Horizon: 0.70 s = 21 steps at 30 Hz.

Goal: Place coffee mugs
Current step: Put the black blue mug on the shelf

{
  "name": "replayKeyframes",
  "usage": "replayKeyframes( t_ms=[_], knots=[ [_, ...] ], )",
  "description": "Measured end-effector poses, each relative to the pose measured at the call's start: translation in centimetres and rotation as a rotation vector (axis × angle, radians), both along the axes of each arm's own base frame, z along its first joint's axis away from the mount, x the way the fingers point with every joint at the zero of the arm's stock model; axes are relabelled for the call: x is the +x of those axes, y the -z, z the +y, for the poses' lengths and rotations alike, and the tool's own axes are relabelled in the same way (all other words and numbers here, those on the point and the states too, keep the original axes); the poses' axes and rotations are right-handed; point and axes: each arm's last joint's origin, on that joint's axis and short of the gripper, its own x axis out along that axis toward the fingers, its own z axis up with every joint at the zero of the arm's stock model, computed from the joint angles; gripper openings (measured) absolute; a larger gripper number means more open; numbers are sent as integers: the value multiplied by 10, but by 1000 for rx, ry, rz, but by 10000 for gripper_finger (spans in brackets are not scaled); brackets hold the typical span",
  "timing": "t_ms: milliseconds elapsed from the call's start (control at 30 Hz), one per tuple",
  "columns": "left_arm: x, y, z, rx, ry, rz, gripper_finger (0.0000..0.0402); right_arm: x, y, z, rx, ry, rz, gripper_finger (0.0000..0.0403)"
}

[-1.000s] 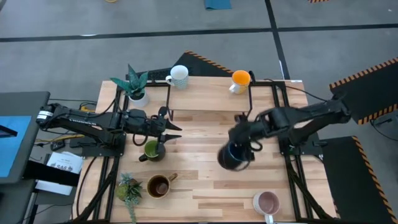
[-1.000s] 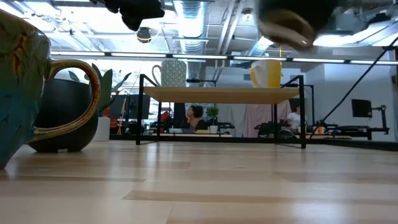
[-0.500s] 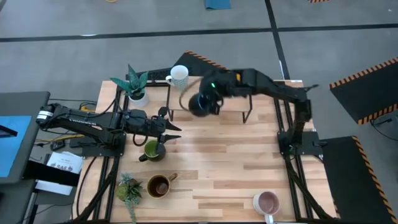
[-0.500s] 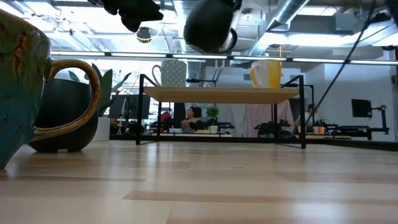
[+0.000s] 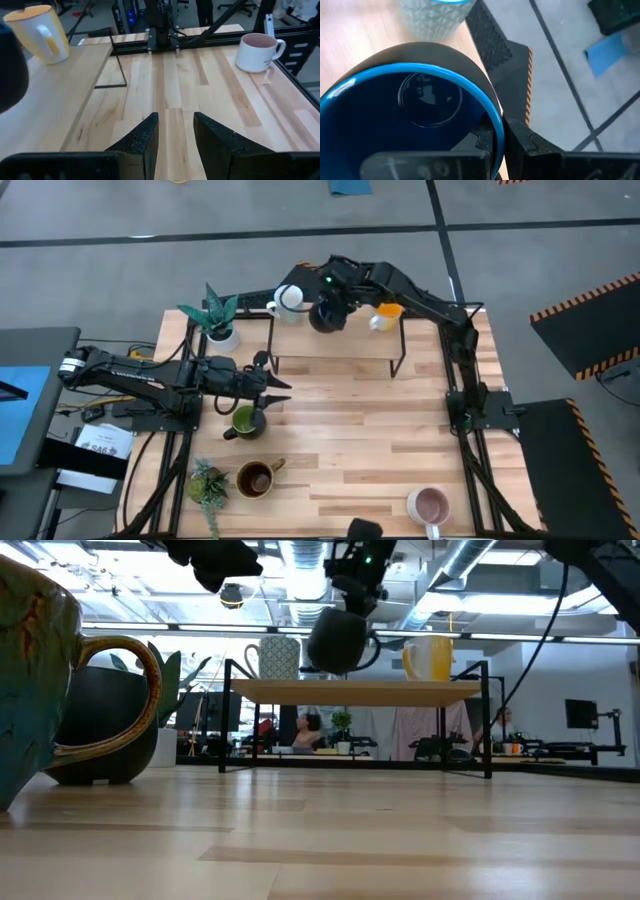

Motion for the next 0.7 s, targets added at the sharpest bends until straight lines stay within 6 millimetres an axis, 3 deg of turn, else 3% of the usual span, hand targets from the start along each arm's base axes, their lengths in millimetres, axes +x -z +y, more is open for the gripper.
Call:
replayKeyframes(
  t_ms=[367, 700],
  knots=[
    [0, 0, 0, -13, -21, -4, 110, 5, 24, -17, 70, 43, 60, 40],
    [0, 0, 0, -13, -21, -5, 110, 7, 25, -22, 17, 92, 51, 49]
  ],
)
